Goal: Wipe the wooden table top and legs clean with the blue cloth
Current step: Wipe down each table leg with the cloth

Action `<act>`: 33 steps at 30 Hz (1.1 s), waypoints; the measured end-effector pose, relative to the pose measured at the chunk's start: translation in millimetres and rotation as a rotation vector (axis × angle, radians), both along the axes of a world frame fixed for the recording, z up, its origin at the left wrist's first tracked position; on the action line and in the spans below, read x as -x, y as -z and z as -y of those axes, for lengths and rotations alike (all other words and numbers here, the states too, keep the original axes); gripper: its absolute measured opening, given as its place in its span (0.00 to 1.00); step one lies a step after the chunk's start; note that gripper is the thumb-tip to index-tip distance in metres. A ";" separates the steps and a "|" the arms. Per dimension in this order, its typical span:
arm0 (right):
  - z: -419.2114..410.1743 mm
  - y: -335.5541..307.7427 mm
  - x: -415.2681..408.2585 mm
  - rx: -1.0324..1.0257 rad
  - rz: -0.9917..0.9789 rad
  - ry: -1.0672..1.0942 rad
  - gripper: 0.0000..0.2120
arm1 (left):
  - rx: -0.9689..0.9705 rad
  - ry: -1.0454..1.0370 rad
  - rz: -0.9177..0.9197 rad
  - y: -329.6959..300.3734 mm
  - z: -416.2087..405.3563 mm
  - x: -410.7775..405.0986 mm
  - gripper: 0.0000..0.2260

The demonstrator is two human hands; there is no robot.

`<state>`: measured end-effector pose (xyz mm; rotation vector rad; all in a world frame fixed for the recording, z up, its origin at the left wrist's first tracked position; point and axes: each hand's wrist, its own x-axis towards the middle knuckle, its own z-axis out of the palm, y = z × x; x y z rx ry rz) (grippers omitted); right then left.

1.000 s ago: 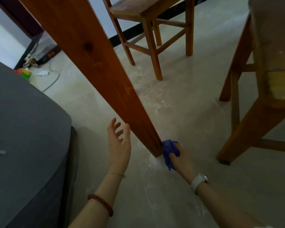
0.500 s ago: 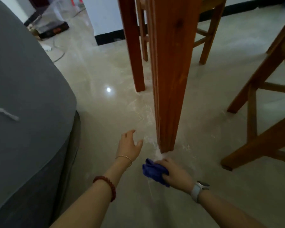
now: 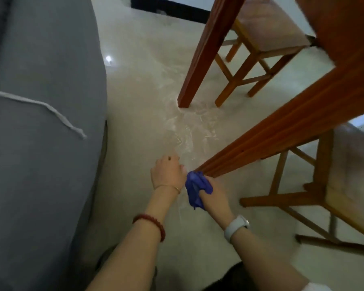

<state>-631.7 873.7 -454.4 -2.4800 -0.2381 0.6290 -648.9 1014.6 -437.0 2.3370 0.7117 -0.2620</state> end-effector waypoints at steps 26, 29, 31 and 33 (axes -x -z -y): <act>-132.9 -420.0 -127.4 -0.295 -0.001 0.152 0.15 | -0.052 0.120 0.202 -410.1 -165.7 -140.0 0.16; -136.5 -439.3 -168.5 -0.358 0.055 0.129 0.19 | -0.075 0.161 0.256 -439.1 -172.4 -191.0 0.15; -133.7 -447.9 -190.5 -0.366 0.075 0.207 0.22 | -0.034 0.187 0.289 -450.9 -169.1 -217.1 0.15; -128.9 -454.2 -207.2 -0.388 0.081 0.320 0.23 | -0.008 0.226 0.278 -458.4 -162.7 -241.9 0.15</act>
